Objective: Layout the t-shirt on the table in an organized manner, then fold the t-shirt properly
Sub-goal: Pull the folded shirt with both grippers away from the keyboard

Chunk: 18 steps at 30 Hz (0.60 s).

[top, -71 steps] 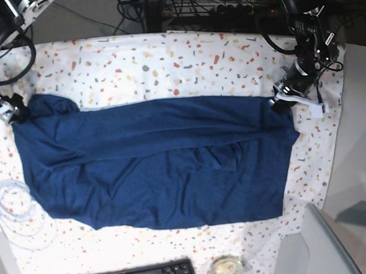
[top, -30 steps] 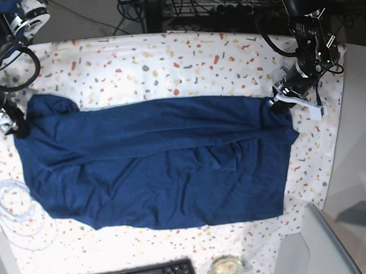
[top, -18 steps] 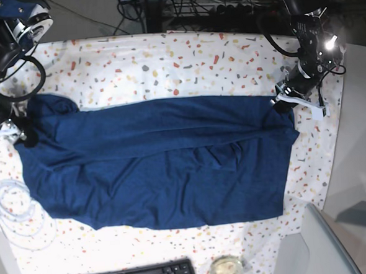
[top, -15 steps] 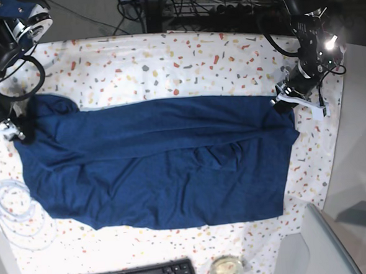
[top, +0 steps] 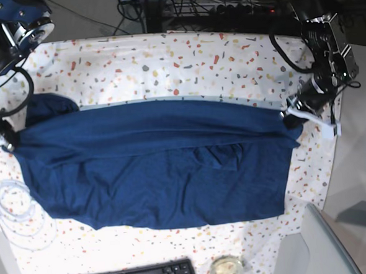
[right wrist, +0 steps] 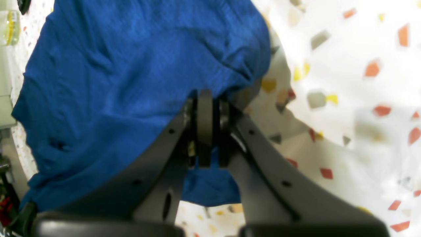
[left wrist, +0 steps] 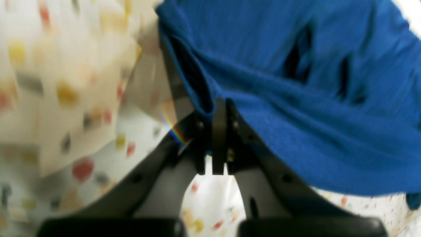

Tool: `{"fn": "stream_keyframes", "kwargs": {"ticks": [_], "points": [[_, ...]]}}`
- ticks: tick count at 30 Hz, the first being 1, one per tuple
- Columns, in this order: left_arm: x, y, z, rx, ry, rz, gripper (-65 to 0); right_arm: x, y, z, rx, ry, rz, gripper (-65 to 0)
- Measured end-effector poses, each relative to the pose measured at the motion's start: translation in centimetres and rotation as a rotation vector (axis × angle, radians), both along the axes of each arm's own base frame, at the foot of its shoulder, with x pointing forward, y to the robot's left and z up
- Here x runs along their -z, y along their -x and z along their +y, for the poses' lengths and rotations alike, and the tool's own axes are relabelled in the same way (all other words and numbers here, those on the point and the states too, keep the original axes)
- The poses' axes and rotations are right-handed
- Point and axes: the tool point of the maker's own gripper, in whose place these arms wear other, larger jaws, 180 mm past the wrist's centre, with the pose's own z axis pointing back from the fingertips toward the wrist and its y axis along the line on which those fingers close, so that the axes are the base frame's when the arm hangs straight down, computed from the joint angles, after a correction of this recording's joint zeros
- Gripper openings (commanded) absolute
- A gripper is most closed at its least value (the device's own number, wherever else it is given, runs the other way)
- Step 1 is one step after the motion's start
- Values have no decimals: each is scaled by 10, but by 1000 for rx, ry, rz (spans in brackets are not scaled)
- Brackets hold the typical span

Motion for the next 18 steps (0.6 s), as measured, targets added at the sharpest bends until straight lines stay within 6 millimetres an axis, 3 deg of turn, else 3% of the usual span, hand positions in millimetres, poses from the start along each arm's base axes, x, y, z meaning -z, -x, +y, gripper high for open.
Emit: {"fn": "stream_keyframes", "kwargs": {"ticks": [4, 9, 14, 18], "points": [[-12, -9, 1, -8, -12, 12, -650, -19, -7, 3, -10, 13, -3, -644], [-24, -1, 3, 4, -49, -13, -650, -37, 6, 4, -37, 63, 29, -644], [-22, 15, 3, 13, -68, 9, -650, -39, 18, 1, -41, 92, 52, -644], [-24, 18, 18, -37, -70, -1, -650, -34, 23, 2, -27, 77, 66, -644]]}}
